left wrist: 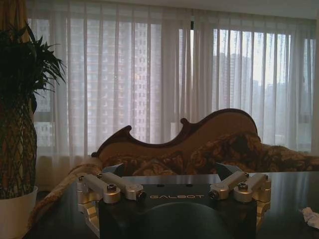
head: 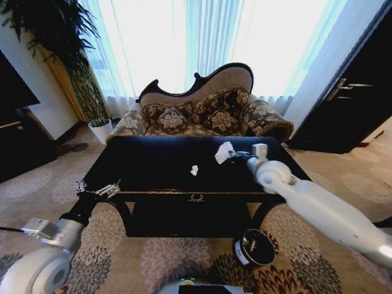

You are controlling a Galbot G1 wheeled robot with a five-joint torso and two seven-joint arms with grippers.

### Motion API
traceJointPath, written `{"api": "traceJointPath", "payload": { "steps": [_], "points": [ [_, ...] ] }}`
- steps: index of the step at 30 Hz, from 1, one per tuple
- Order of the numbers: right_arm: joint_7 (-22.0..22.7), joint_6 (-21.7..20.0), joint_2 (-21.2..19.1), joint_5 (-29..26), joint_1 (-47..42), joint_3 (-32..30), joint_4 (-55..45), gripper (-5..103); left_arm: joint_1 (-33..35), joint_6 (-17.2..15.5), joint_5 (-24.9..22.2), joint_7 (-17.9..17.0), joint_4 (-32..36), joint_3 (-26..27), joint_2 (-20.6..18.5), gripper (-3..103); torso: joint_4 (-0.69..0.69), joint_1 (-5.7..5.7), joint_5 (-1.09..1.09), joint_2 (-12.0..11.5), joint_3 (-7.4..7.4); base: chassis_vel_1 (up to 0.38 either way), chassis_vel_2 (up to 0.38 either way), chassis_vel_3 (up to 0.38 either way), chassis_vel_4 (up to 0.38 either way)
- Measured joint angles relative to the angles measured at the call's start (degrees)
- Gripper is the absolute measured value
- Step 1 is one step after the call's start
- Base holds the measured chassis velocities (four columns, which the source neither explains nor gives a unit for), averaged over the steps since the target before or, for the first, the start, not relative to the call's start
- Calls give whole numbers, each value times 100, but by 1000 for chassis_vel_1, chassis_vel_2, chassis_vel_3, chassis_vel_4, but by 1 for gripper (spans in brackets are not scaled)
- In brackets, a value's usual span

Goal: Move to the front of the table and place the trash on the table into the trash bin.

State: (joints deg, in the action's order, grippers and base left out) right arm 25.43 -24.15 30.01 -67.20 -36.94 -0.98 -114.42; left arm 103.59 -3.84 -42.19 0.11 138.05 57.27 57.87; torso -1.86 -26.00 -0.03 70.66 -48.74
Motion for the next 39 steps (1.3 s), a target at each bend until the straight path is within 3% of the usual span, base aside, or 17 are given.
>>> {"api": "traceJointPath", "payload": {
  "steps": [8,18,26,32,39],
  "points": [
    [-184,315,-190,238,-1746,-1455,-514,0,0,0,0,0,0,0,0,100,-2,1,2,0,0,0,0,0,0],
    [-504,701,182,701,-3457,-3072,-793,0,0,0,0,0,-1,0,0,100,-1,0,4,0,-1,0,0,0,0],
    [-782,998,596,892,-4106,-3722,-764,0,0,0,0,0,0,0,0,100,0,0,1,0,-1,0,0,0,0],
    [-1194,1753,1006,1209,-4574,-4030,-716,0,0,0,0,0,0,0,0,100,0,0,2,-1,-1,0,0,0,0],
    [-1651,2362,1385,1401,-5173,-4562,-619,0,0,0,0,0,-1,0,0,100,0,0,1,-1,0,0,0,0,0]
  ]
}}
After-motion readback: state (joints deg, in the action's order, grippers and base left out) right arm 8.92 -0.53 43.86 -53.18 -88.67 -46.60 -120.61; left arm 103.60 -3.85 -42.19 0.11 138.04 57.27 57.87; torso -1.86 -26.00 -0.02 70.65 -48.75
